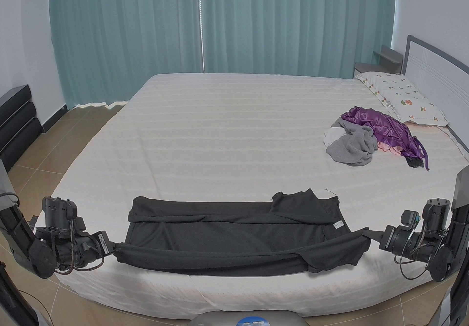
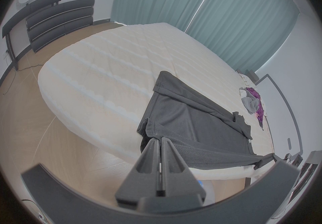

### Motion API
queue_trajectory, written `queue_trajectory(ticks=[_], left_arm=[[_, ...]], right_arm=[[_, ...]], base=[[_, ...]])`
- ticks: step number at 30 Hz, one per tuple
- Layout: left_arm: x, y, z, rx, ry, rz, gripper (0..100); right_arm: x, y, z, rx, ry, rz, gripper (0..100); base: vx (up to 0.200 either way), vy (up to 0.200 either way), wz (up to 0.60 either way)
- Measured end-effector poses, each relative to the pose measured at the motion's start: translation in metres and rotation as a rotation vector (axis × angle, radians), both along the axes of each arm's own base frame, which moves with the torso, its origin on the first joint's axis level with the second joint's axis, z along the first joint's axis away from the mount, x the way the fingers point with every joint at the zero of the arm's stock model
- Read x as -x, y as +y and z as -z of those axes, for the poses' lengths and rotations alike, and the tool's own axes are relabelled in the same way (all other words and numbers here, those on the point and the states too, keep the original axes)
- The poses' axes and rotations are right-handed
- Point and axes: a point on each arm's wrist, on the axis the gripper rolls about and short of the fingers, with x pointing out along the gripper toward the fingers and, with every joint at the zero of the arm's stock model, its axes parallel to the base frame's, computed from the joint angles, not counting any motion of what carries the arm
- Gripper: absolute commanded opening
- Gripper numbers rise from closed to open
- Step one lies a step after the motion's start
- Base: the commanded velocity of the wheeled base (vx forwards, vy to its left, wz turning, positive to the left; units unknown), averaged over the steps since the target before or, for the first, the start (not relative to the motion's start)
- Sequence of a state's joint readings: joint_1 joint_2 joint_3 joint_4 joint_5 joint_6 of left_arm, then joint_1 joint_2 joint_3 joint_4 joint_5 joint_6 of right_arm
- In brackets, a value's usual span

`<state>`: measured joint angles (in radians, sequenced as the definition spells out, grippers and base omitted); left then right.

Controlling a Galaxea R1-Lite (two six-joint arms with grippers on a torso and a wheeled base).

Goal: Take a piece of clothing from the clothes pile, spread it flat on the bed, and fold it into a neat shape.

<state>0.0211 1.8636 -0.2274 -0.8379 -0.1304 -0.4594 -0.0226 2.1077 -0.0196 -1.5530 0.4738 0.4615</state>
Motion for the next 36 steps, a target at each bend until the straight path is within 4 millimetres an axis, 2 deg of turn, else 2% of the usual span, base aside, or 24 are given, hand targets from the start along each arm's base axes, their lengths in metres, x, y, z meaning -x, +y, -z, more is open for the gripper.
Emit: queue_trajectory(ticks=[8, 21, 36], left_arm=[[-0.019, 0.001, 0.003, -0.002, -0.014, -0.001, 0], [-0.061, 0.000, 0.024, -0.002, 0.027, 0.001, 0], [-0.092, -0.003, 0.053, -0.012, 0.077, 0.002, 0]], right_arm=[[-0.003, 0.001, 0.005, 0.001, 0.015, -0.002, 0], [-0.042, 0.001, 0.032, 0.005, 0.044, 0.005, 0], [-0.082, 0.006, 0.057, 0.030, 0.113, 0.021, 0]], base=[[0.000, 0.000, 0.00], [0.000, 0.000, 0.00], [0.000, 0.000, 0.00]])
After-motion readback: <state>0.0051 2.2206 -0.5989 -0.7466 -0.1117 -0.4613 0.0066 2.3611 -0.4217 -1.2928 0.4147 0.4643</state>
